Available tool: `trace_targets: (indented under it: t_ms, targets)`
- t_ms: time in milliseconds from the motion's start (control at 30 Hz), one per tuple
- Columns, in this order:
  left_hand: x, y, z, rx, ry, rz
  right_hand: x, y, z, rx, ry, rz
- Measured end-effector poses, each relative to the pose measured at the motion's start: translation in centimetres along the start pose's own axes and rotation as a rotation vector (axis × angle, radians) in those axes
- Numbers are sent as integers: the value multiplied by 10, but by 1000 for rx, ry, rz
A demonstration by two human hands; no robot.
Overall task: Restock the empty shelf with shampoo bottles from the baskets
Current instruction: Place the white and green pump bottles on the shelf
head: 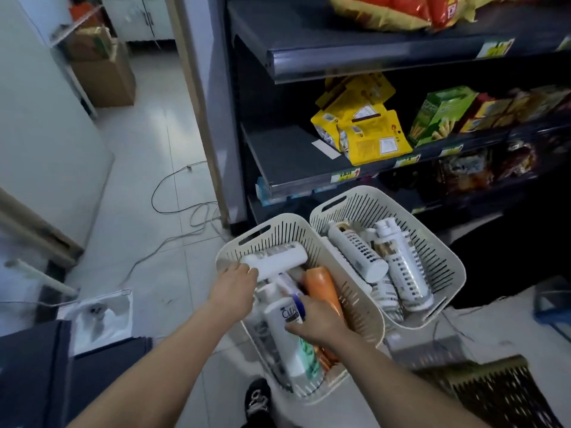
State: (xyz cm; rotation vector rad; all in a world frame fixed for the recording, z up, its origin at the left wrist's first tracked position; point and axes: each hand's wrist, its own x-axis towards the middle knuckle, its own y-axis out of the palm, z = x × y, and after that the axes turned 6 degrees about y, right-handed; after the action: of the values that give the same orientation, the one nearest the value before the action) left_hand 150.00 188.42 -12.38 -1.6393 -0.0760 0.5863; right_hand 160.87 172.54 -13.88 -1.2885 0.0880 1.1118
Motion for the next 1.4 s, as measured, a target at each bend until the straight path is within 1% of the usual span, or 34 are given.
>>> trace_targets:
  t_ms: [133,300,400,467,533,633,733,833,867,900,967,1000,1033,1067,1167,1200,1233,1267,1333,1400]
  targets:
    - [45,15,20,28,51,60,31,15,-4,158,107,106]
    - [90,39,36,29,136,114,57,35,-8,354,168,216]
    - [111,53,38,51,160,170,68,47,-11,435,208,206]
    - [119,57,35,49,155,220,73,52,-13,425,219,192]
    - [125,60,33,32,135,234,76,54,-13,405,224,157]
    - [133,61,37,-22,136,240,74,55,-11,462,253,110]
    - [136,40,39,-187,132,253,70,54,-17,517,329,52]
    - [137,4,39,-441,54,458,70,50,-26,538,420,-47]
    - [138,-6,41,-510,47,500,72,49,-31,565,447,-84]
    - [141,-13,43,-608,42,509,75,48,-36,596,465,-122]
    - [147,-21,47,-899,-3,465,82,49,-47,669,508,-200]
    - [150,-22,47,-993,-18,467,82,45,-49,708,526,-238]
    - [155,-20,47,-989,1,482,80,38,-47,747,544,-275]
    - [157,-16,46,-900,53,485,78,33,-45,775,560,-300]
    - [153,8,42,-358,310,382,72,26,-39,797,560,-345]
    - [146,19,37,-206,398,363,71,27,-39,796,549,-360]
    - [139,29,31,-114,452,366,69,26,-38,793,537,-373]
    - [130,38,24,-89,454,384,68,26,-39,794,532,-382]
    - [119,53,11,-150,399,389,69,25,-42,820,522,-409]
    - [117,68,5,-257,373,301,68,22,-44,868,510,-439]
